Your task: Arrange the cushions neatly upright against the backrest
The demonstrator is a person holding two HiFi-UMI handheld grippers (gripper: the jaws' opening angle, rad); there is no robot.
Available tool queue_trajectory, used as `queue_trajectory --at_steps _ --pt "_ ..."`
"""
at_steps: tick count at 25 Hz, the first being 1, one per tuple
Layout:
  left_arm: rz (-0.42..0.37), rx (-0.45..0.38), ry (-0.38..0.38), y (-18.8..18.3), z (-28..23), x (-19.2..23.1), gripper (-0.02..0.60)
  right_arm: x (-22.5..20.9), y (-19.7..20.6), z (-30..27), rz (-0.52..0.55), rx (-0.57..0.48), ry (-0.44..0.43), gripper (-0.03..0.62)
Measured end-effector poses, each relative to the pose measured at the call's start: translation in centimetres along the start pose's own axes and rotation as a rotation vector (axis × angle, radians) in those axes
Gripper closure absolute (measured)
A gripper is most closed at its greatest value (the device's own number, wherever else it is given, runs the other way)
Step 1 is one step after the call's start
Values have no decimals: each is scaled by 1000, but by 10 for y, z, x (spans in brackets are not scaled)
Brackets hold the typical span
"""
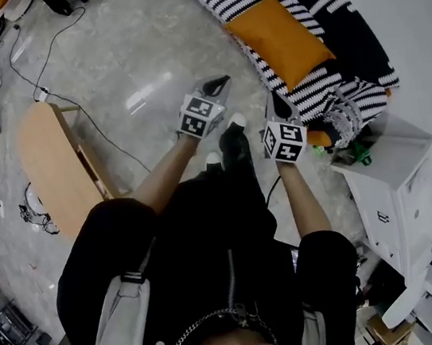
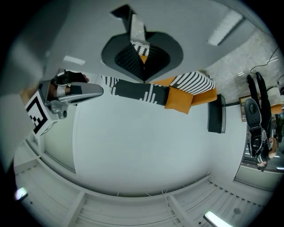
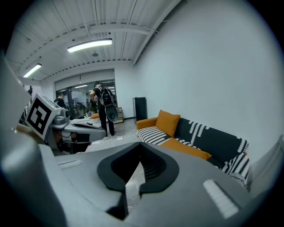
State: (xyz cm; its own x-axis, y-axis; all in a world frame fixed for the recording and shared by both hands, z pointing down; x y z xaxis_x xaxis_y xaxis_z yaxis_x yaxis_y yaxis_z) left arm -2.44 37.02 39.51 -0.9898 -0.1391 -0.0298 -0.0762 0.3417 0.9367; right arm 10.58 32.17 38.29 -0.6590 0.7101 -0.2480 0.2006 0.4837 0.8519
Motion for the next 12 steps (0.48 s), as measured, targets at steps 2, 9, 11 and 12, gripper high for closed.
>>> queue_trajectory --at_steps 2,9,11,12 --pt "1 1 -2 0 -11 7 571 -6 -1 -11 -1 5 -2 591" --pt "-11 35 8 2 -55 42 571 -30 -16 -72 -31 28 2 591" --pt "-17 48 12 -1 -74 58 571 -35 -29 -92 -34 25 -3 591" --pt "-20 54 13 -4 -84 66 571 -39 -36 -102 -38 23 -5 591"
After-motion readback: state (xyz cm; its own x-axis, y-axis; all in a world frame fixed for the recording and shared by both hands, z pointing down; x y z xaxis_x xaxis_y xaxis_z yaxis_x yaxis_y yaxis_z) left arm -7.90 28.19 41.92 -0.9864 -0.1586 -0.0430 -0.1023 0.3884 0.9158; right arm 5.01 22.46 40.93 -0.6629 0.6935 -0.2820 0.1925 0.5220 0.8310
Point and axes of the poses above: the fingertips, and each gripper's own axes: z backward along the fingers, x to its left, y out of its underside, the point moved 2 cm from there along z, backward along the fingers, and after that the axes turned 12 degrees about -z, right-handed, at the moved point
